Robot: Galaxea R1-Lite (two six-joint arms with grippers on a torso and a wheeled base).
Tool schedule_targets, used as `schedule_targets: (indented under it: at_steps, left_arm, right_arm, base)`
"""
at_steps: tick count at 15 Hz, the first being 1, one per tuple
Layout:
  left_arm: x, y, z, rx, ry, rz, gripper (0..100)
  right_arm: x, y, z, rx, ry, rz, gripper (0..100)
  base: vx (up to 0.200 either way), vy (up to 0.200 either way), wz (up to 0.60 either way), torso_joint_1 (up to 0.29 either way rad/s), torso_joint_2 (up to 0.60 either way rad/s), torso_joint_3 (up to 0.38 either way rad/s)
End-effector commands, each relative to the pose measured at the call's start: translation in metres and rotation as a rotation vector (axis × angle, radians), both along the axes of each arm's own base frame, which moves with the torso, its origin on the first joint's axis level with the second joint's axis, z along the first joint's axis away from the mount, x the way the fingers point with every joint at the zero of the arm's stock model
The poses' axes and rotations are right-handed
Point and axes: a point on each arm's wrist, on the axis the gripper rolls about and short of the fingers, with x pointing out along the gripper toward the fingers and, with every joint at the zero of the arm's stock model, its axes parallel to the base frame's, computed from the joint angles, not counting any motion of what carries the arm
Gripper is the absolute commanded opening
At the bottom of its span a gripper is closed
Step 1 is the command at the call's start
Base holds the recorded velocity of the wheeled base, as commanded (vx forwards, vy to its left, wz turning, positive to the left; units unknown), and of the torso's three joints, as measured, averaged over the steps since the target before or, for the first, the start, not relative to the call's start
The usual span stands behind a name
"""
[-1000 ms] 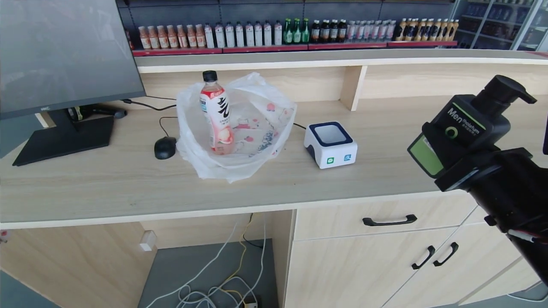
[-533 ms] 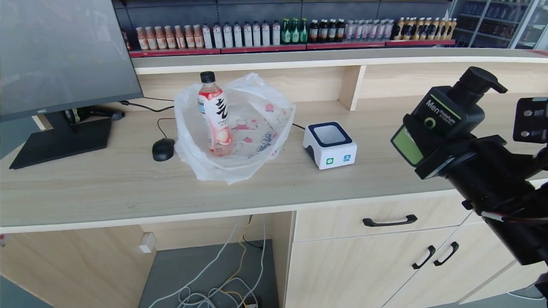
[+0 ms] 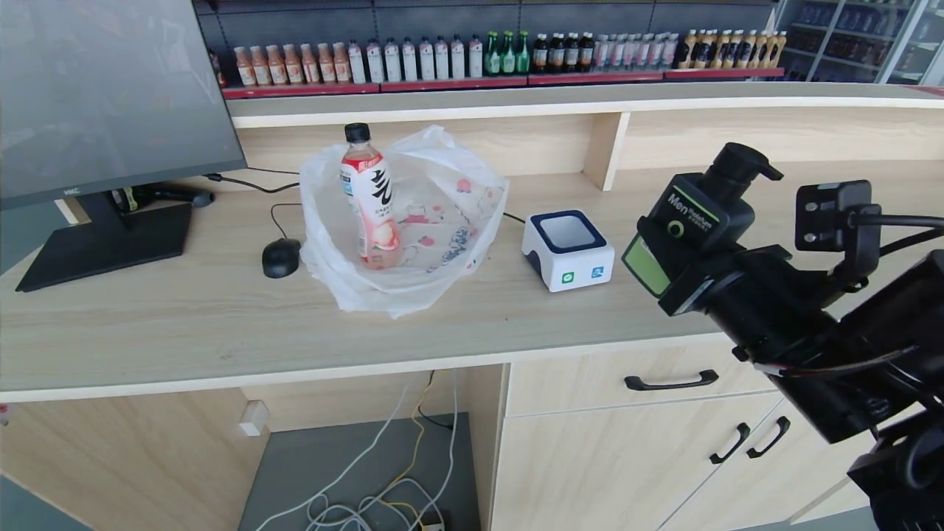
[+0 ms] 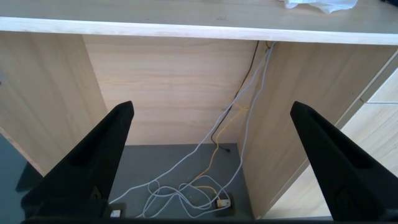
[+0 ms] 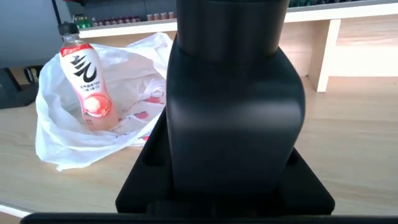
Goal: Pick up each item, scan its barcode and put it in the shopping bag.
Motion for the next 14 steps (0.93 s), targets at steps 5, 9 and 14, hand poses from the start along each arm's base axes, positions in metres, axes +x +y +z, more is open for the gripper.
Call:
schedule_targets:
  at_steps: [5, 9, 14]
  left_arm:
    - [0.0, 0.0, 0.0, 0.0, 0.0, 0.001, 100]
    - [0.0, 0.0, 0.0, 0.0, 0.0, 0.001, 100]
    - [0.0, 0.0, 0.0, 0.0, 0.0, 0.001, 100]
  right_arm:
    - [0.043, 0.03, 0.01, 0.171, 0.066, 0.078, 0]
    - [0.064, 0.039, 0.015, 0.339, 0.114, 0.136, 0]
    - [0.088, 0.05, 0.027, 0.514, 0.238, 0.196, 0]
  base:
    - [0.0, 0.0, 0.0, 0.0, 0.0, 0.0]
    - [0.0, 0.0, 0.0, 0.0, 0.0, 0.0]
    - [0.0, 0.0, 0.0, 0.0, 0.0, 0.0]
